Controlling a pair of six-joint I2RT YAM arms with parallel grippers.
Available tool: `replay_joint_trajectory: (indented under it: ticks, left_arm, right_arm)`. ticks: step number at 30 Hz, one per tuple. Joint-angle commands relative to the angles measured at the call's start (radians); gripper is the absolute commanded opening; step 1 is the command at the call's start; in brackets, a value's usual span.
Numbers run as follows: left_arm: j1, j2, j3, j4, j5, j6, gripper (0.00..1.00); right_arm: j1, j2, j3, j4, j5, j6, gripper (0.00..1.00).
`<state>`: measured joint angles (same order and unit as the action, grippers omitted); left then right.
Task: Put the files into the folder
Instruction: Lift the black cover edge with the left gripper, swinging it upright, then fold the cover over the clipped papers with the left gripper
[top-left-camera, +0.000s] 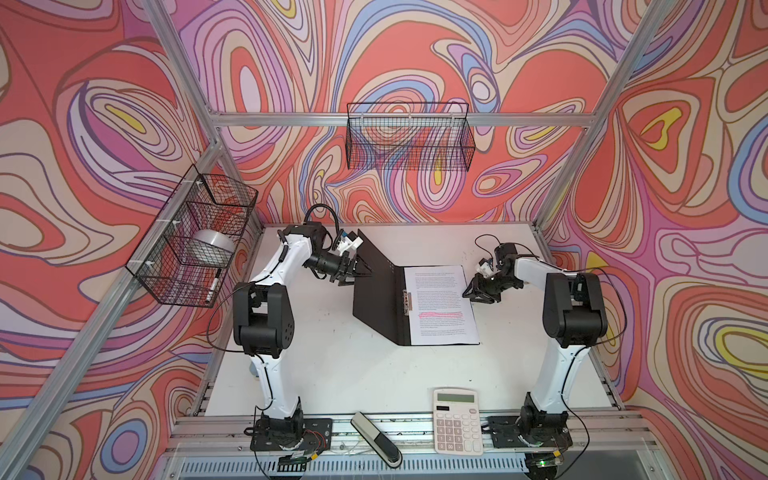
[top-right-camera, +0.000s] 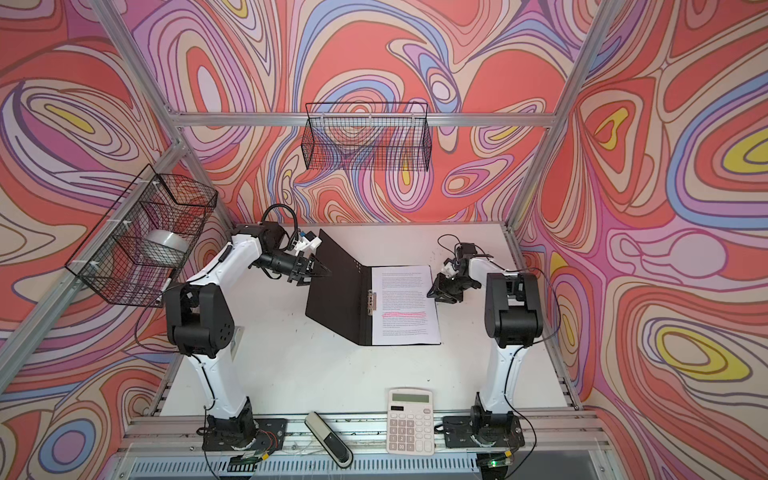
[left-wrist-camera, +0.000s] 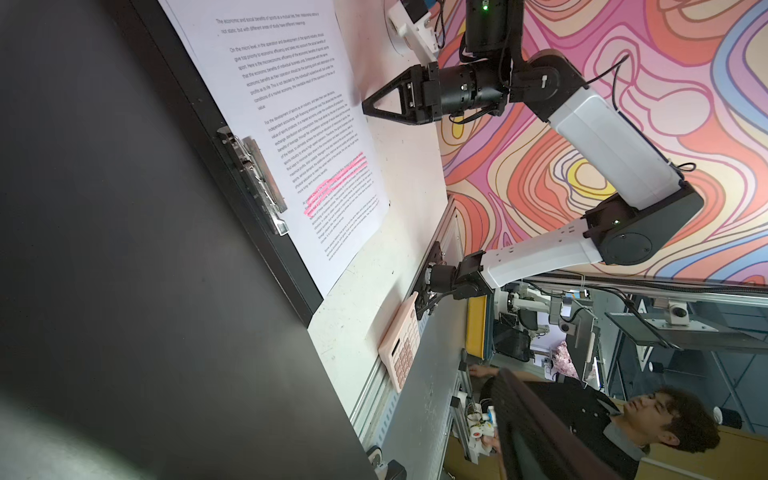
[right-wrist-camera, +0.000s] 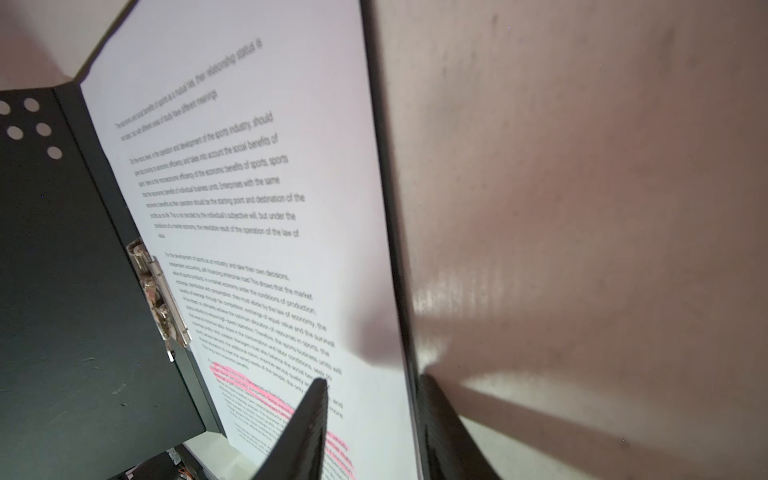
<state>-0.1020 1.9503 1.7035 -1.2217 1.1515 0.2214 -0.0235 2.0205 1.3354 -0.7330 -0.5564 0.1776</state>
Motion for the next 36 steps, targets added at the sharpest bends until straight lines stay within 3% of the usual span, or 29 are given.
replay_joint_trajectory:
  ticks: [1,18,36]
  left_arm:
    - [-0.022,-0.036,0.039,-0.051,0.016,-0.004,0.79]
    - [-0.171,0.031,0.214,-0.048,0.001,-0.081,0.82]
    - [-0.281,0.138,0.378,0.074,-0.019,-0.234,0.85]
  right_arm:
    - [0.022,0.082,-0.057,-0.049,0.076,0.007,0.39]
    - [0.022,0.072,-0.050,-0.040,0.062,0.023,0.39]
    - [0.023,0.061,-0.048,-0.042,0.032,0.038,0.39]
